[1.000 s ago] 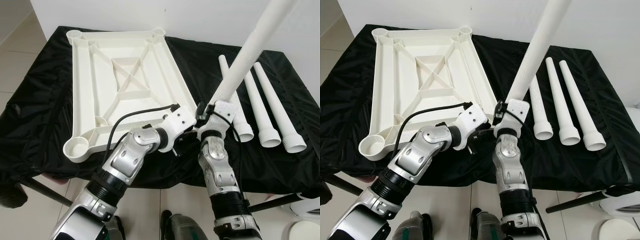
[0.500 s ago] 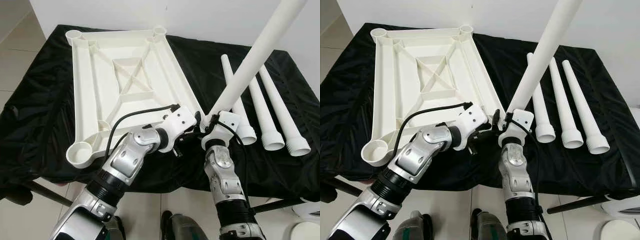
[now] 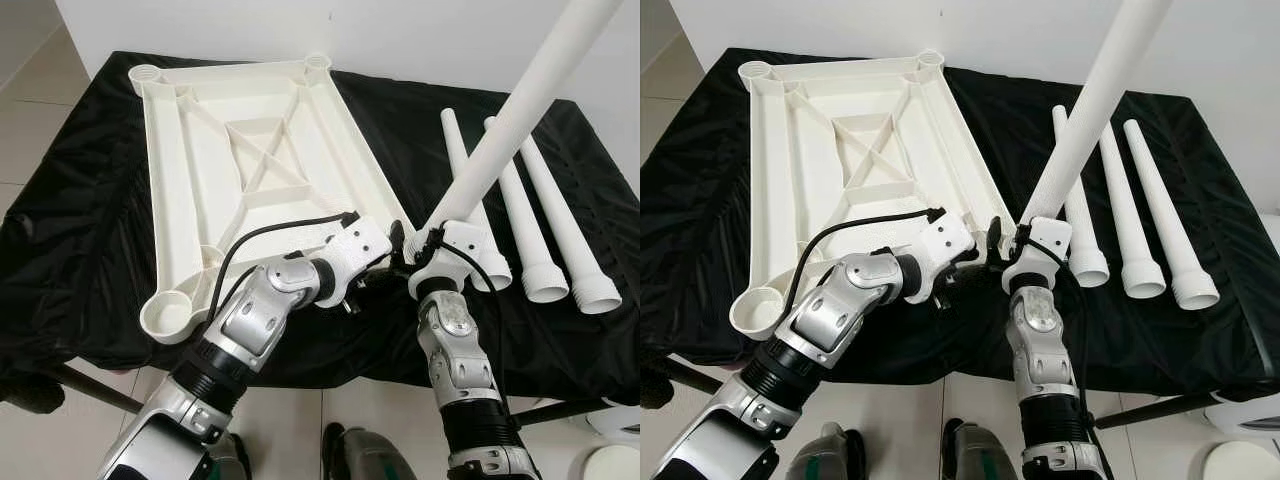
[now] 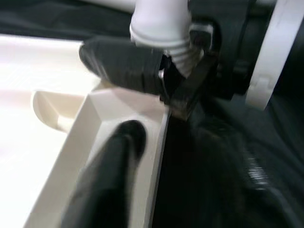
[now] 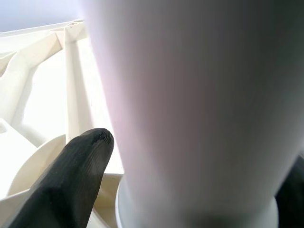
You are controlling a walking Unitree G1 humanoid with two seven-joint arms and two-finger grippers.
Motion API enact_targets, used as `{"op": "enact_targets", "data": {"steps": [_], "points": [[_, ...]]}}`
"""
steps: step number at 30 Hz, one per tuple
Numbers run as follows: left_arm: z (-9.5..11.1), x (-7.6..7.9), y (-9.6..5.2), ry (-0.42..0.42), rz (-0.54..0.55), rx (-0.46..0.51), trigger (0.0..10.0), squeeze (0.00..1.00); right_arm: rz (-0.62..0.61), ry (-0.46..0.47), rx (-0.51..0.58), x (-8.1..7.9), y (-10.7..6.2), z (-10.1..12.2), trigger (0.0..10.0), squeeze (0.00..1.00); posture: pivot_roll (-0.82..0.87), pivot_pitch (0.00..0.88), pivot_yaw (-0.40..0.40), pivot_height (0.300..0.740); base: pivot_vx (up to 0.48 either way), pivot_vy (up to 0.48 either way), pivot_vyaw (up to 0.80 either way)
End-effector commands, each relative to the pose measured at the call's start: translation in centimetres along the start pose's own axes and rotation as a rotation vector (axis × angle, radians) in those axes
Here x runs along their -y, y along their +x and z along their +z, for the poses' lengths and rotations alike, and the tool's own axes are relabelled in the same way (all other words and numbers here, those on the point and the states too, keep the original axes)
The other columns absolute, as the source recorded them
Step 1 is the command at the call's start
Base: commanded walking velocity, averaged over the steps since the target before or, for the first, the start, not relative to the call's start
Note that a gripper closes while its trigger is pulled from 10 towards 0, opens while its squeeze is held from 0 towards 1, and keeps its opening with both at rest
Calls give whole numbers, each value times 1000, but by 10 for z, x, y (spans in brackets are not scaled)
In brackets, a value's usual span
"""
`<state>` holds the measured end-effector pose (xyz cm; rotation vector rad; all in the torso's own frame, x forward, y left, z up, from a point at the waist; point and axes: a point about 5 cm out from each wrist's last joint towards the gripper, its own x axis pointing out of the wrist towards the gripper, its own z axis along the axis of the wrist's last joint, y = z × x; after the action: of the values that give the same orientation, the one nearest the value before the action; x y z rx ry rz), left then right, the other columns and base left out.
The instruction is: Building children table
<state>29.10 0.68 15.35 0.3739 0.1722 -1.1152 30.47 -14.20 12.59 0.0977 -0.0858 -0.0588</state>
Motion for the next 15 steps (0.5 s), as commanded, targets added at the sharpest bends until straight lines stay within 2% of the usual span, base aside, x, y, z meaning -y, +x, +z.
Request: {"op": "enact_targets", "data": {"steps": [1,9,15], "points": [[-7,0,3,3,17,-57,10000,0,25,17,27,-2,2,7,10000,0,-36,62,-46,740,0,0,0],[-14,-8,4,7,81,-127,10000,0,59,21,35,-3,2,9,10000,0,-37,68,-46,740,0,0,0],[-18,-13,5,-20,115,-168,10000,0,71,21,40,-2,0,10,10000,0,-42,75,-42,740,0,0,0]]}}
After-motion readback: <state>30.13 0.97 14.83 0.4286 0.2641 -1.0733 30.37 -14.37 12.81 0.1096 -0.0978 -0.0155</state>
